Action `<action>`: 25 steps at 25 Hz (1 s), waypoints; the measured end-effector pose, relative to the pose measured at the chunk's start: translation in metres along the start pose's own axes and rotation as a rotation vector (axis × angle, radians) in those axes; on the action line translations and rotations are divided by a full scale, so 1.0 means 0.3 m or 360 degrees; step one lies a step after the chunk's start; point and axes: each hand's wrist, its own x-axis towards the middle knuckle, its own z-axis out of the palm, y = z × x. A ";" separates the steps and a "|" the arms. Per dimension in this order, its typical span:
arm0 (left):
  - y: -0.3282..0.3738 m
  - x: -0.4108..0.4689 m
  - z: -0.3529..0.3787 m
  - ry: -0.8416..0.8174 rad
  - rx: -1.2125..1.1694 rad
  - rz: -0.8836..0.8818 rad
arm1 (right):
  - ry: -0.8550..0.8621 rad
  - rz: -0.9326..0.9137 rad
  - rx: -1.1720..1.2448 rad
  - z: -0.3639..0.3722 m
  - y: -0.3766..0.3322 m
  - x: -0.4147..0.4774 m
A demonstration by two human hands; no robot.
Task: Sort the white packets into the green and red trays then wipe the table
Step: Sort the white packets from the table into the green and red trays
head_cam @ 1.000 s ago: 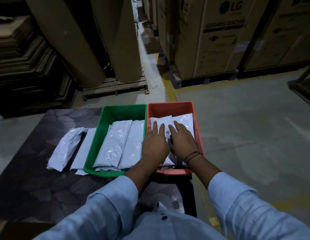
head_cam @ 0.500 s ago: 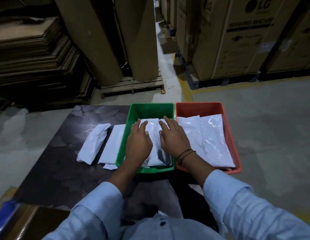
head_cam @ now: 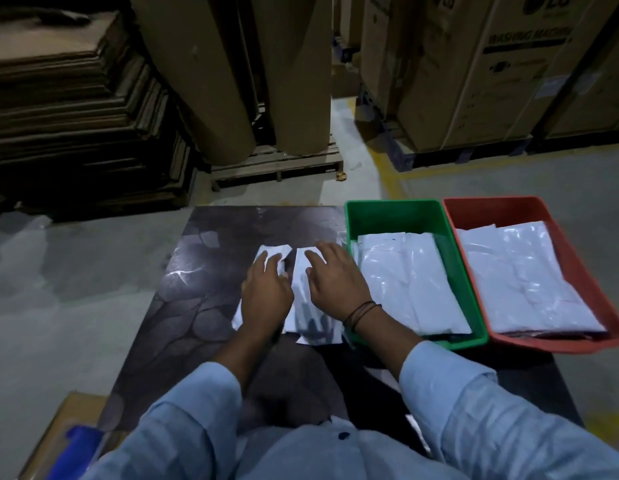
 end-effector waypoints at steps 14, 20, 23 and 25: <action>-0.310 0.043 0.113 -0.0671 0.0682 0.0114 | -0.0854 0.0439 -0.0327 0.309 -0.094 -0.011; -0.364 -0.077 0.067 -0.0529 0.0759 0.0139 | -0.0897 0.0319 -0.0248 0.326 -0.148 -0.092; -0.343 -0.110 0.044 -0.0616 0.0803 -0.0004 | -0.0812 0.0210 -0.0267 0.321 -0.154 -0.109; -0.336 -0.096 0.036 -0.0550 0.0725 -0.0119 | -0.0658 0.0193 -0.0279 0.322 -0.148 -0.082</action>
